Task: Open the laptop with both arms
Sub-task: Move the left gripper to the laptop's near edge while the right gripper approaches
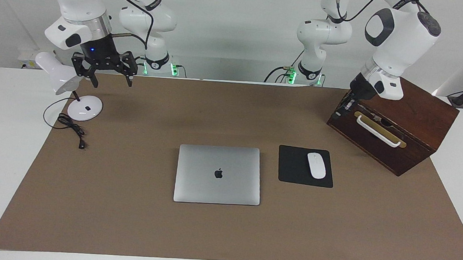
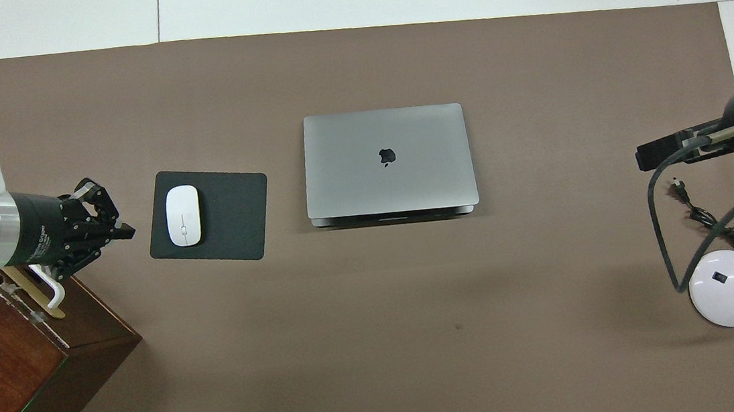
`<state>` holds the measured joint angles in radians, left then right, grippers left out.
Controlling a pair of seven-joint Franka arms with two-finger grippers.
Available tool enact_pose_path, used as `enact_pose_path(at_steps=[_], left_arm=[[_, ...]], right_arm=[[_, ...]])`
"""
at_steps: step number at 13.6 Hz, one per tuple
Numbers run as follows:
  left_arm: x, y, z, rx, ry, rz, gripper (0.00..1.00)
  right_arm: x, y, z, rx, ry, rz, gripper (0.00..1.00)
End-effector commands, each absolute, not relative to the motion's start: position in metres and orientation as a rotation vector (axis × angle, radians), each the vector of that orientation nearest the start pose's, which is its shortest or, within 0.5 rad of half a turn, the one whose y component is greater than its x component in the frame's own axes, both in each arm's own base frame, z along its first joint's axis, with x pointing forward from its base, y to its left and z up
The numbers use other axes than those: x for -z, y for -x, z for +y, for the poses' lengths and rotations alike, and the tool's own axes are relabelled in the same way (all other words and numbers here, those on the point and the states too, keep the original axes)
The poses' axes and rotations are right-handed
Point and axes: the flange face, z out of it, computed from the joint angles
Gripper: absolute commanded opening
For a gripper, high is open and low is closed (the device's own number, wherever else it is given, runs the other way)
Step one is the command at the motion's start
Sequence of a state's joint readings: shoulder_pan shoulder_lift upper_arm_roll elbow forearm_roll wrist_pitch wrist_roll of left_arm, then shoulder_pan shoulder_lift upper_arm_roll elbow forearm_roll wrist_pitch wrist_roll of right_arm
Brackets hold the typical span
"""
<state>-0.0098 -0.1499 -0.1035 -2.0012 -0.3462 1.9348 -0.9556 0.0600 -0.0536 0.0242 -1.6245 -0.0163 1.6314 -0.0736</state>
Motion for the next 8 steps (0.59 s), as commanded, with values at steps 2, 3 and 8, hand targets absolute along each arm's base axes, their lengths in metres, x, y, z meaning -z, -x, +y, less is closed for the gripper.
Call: enact_pose_path(at_steps=[2, 3, 8], left_arm=[[-0.496, -0.504, -0.108, -0.272, 2.959, -1.961, 0.0], [-0.484, -0.499, -0.13, -0.273, 2.95, -1.978, 0.0], [-0.446, -0.505, -0.144, -0.315, 2.844, -2.154, 0.0]], right_arm=[[-0.639, -0.541, 0.055, 0.175, 3.125, -0.499, 1.0], [-0.639, -0.542, 0.058, 0.184, 3.118, -0.575, 1.0], [-0.643, -0.544, 0.093, 0.274, 3.059, -1.137, 1.0]])
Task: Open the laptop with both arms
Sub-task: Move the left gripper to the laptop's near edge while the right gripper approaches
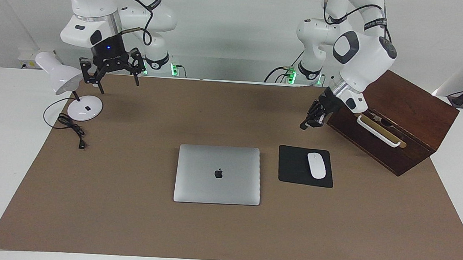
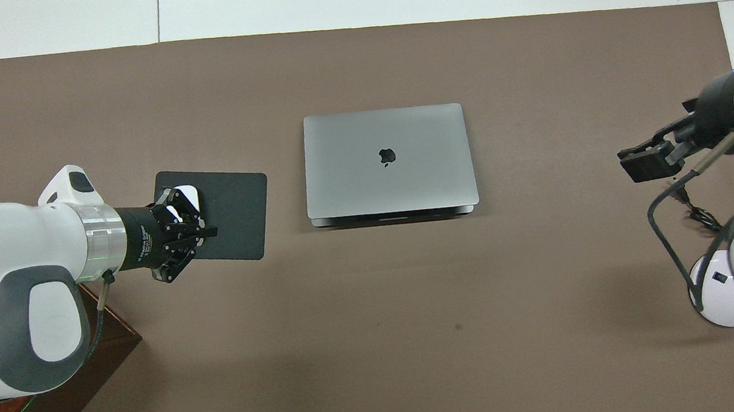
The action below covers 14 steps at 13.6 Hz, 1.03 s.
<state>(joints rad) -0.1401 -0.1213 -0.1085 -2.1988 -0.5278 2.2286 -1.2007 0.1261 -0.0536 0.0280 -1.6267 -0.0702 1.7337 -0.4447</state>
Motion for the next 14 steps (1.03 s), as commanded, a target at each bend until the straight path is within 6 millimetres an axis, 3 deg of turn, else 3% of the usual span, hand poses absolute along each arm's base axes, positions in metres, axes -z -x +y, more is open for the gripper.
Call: enact_pose_path(at_steps=[1, 2, 3, 5, 8, 10, 14], left_arm=[[-0.432, -0.507, -0.146, -0.301, 2.821, -2.236, 0.0], [-0.424, -0.503, -0.161, -0.272, 2.81, -2.326, 0.0], [-0.422, -0.501, -0.161, -0.301, 2.783, -2.375, 0.0], [-0.397, -0.502, -0.143, -0.51, 2.584, -2.61, 0.0], [-0.372, -0.498, -0.147, -0.728, 2.349, -2.857, 0.0], [-0.348, -0.498, -0.151, -0.819, 2.218, -2.937, 0.0], [-0.305, -0.495, -0.153, -0.961, 2.201, -3.022, 0.0]], right_arm=[[-0.644, -0.544, 0.098, 0.288, 3.05, -1.217, 1.0], [-0.643, -0.543, 0.109, 0.298, 3.027, -1.35, 1.0], [-0.643, -0.541, 0.114, 0.322, 3.002, -1.468, 1.0], [-0.638, -0.54, 0.124, 0.361, 2.939, -1.697, 1.0], [-0.631, -0.539, 0.143, 0.42, 2.83, -2.006, 1.0], [-0.628, -0.535, 0.157, 0.446, 2.792, -2.078, 1.0], [-0.616, -0.526, 0.18, 0.447, 2.736, -2.142, 1.0]])
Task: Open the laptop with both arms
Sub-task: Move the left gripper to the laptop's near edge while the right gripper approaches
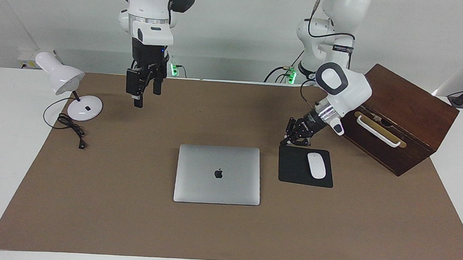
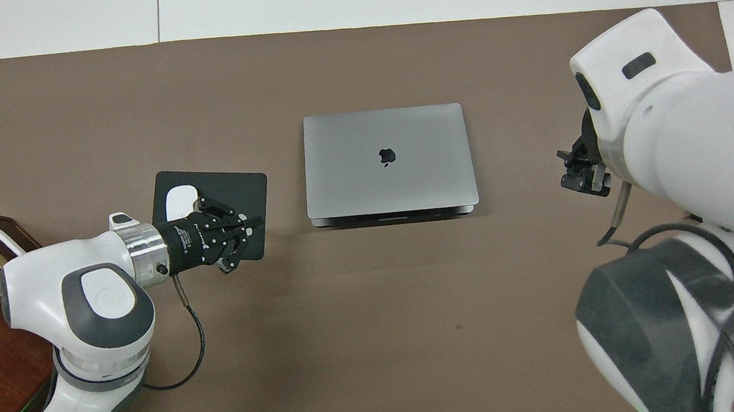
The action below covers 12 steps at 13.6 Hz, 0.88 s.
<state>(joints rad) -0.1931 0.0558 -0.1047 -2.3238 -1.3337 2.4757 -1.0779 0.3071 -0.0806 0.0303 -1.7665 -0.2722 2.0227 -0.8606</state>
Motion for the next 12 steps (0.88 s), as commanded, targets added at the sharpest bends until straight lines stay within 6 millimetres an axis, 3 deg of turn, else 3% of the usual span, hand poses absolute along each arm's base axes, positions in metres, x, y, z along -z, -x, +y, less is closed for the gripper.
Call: enact_pose_path(at_steps=[1, 3, 6, 9, 12], left_arm=[[-0.295, -0.494, -0.16, 0.63, -1.37, 1.911, 0.0], [-0.279, -0.492, -0.168, 0.666, -1.324, 1.926, 0.0], [-0.272, -0.487, -0.178, 0.7, -1.221, 1.931, 0.0], [-0.272, -0.488, -0.193, 0.696, -1.206, 1.921, 0.0], [-0.265, -0.48, -0.21, 0.644, -1.257, 1.855, 0.0]], right_arm=[[-0.61, -0.525, 0.183, 0.432, 2.733, -2.144, 1.0], [-0.6, -0.521, 0.198, 0.432, 2.731, -2.166, 1.0], [-0.578, -0.512, 0.231, 0.439, 2.722, -2.227, 1.0], [-0.559, -0.513, 0.236, 0.444, 2.702, -2.239, 1.0], [-0.54, -0.511, 0.259, 0.434, 2.731, -2.189, 1.0]])
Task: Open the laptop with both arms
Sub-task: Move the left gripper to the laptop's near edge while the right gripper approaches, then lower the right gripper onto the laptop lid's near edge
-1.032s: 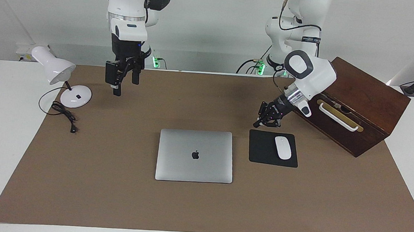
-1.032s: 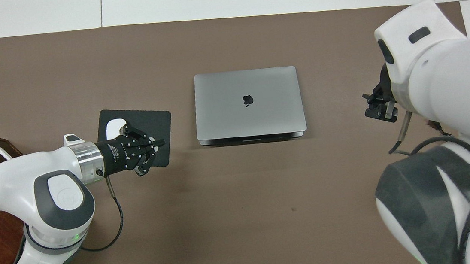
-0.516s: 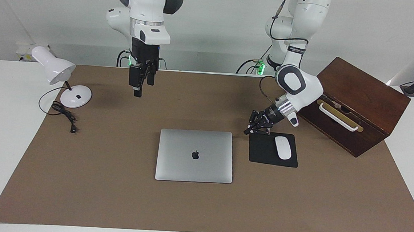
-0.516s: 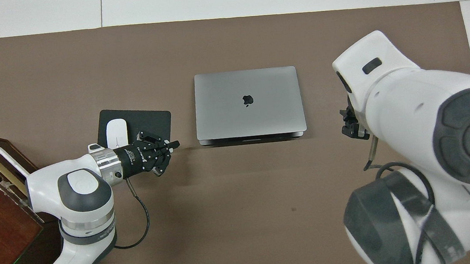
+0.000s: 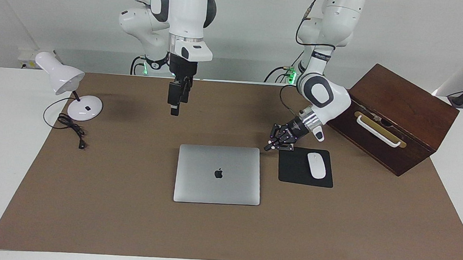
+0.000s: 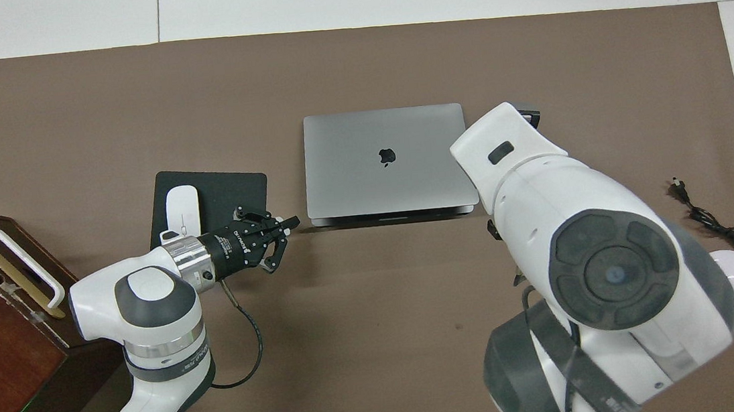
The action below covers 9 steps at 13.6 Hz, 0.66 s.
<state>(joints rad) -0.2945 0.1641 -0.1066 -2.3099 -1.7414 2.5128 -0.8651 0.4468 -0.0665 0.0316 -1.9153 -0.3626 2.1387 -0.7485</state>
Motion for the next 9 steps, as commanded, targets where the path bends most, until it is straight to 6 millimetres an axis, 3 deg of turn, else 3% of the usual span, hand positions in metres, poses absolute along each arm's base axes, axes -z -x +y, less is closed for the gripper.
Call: enact_pose_path(at_steps=[1, 9], left_arm=[[-0.259, -0.477, -0.215, 0.63, -1.286, 1.83, 0.0], [-0.24, -0.487, -0.234, 0.571, -1.303, 1.853, 0.0]], right_arm=[[-0.533, -0.508, 0.273, 0.449, 2.726, -2.202, 1.0], [-0.472, -0.511, 0.317, 0.471, 2.764, -2.172, 1.0]])
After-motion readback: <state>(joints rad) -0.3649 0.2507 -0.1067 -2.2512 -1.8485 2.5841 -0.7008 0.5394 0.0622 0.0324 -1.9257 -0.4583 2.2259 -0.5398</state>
